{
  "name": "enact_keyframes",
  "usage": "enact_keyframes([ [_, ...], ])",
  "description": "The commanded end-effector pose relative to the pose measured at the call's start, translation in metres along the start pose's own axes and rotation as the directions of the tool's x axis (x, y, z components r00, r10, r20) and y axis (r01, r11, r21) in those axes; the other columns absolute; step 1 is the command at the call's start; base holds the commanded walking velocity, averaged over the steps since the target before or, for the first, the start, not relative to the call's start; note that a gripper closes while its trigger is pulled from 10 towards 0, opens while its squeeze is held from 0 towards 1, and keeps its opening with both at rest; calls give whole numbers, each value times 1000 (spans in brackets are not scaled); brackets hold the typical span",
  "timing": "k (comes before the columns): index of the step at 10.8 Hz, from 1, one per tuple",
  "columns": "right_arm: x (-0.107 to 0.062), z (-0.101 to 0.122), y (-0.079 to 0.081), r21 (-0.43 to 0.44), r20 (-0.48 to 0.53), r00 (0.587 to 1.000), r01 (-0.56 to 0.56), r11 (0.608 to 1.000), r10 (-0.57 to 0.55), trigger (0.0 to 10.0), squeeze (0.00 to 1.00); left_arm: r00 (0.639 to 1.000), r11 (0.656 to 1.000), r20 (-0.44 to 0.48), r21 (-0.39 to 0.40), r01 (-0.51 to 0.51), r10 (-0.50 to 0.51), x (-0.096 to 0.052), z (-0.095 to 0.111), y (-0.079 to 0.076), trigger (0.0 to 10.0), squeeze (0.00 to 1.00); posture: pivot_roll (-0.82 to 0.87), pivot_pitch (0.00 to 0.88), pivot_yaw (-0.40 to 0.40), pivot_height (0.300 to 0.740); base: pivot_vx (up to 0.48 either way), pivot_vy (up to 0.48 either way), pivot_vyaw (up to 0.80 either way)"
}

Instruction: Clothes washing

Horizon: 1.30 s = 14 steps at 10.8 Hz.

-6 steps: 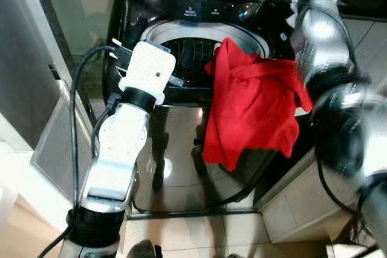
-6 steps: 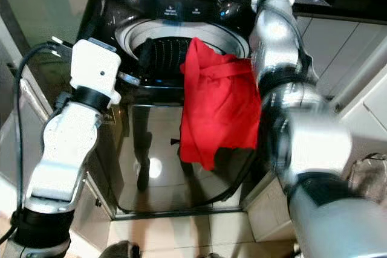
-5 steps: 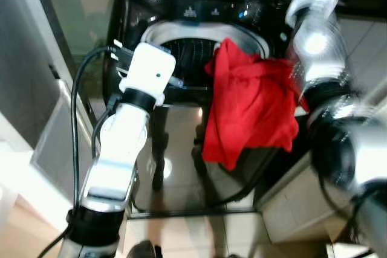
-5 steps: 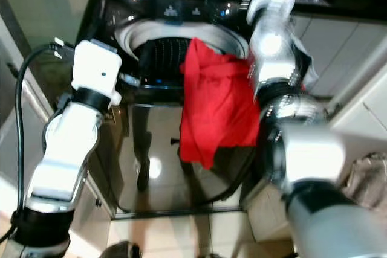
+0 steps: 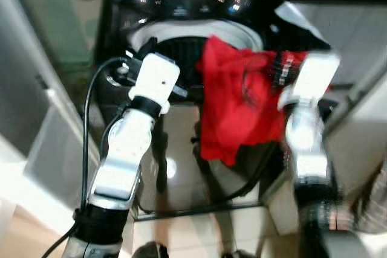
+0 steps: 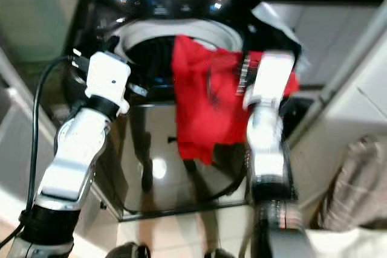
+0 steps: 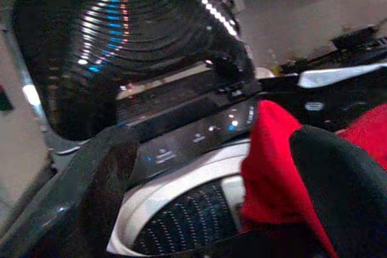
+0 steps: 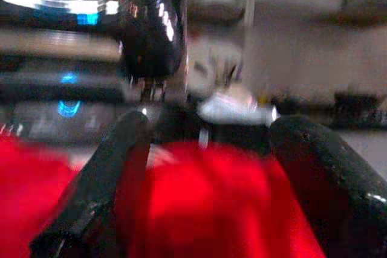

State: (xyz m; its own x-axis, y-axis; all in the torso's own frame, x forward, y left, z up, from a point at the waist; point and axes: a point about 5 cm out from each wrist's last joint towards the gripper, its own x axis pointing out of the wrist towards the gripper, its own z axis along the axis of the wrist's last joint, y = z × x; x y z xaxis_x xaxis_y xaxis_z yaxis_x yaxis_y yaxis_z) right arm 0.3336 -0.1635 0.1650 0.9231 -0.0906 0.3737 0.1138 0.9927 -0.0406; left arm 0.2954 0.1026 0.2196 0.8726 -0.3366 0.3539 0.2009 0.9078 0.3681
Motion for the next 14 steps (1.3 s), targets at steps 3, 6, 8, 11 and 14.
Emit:
enact_keyframes([
  [3,-53,-34,-8,22,-199,977,-71,997,74,10000,0,961,964,78,25,263,-264,-29,6,-18,10000,0,-8,90,45,740,0,0,0],
  [6,-91,-54,-3,113,-382,905,-155,981,188,10000,0,936,939,88,-6,343,-341,-44,12,-26,10000,0,19,98,39,740,0,0,0],
  [8,-106,-85,-4,130,-504,839,-163,978,206,10000,0,923,928,109,-2,371,-369,-48,21,-29,10000,0,45,114,36,740,0,0,0],
  [11,-110,-114,-7,115,-612,770,-135,984,177,10000,0,934,941,113,3,340,-338,-47,29,-23,10000,0,97,139,42,740,0,0,0],
  [14,-92,-121,17,124,-619,753,-184,975,221,10000,0,945,949,99,-3,315,-313,-49,35,-22,10000,0,133,172,44,740,0,0,0],
])
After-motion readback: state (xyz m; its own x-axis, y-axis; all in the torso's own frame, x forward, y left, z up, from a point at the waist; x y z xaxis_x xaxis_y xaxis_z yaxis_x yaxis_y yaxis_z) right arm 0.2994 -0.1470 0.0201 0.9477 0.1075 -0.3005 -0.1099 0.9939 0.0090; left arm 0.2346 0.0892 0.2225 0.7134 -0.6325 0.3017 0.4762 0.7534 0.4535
